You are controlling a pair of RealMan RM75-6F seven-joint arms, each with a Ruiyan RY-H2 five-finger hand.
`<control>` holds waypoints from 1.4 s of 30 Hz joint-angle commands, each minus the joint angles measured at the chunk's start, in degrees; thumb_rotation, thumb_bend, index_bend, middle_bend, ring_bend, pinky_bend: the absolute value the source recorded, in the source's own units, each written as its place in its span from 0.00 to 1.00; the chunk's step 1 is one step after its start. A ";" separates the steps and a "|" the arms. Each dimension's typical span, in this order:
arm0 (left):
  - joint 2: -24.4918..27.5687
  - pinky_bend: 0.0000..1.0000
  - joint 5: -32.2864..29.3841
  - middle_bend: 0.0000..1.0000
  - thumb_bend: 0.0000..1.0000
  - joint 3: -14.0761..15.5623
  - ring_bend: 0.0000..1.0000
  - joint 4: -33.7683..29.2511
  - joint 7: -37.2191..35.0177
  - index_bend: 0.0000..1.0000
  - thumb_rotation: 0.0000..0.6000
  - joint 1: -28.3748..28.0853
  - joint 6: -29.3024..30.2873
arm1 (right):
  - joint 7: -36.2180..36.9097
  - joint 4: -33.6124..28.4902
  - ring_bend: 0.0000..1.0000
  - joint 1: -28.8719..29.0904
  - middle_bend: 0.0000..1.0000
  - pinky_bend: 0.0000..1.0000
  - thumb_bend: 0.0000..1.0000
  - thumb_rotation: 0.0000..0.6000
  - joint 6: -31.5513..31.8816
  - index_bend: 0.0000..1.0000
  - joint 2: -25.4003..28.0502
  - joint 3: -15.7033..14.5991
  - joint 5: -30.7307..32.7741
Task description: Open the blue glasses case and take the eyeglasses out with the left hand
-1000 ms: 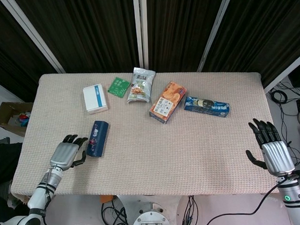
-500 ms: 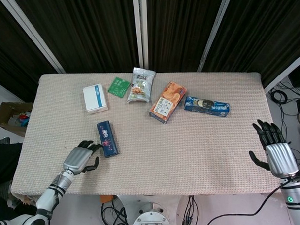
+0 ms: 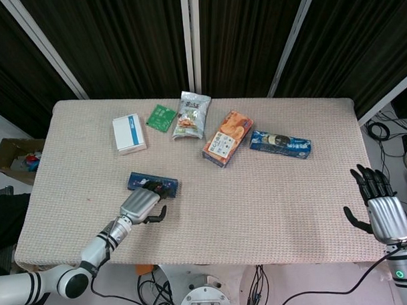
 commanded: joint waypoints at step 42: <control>-5.12 0.12 -9.29 0.32 0.35 -1.33 0.20 10.62 3.23 0.28 1.00 -4.52 4.78 | -1.32 -0.87 0.00 0.40 0.04 0.00 0.28 1.00 -1.15 0.00 -0.39 0.24 0.22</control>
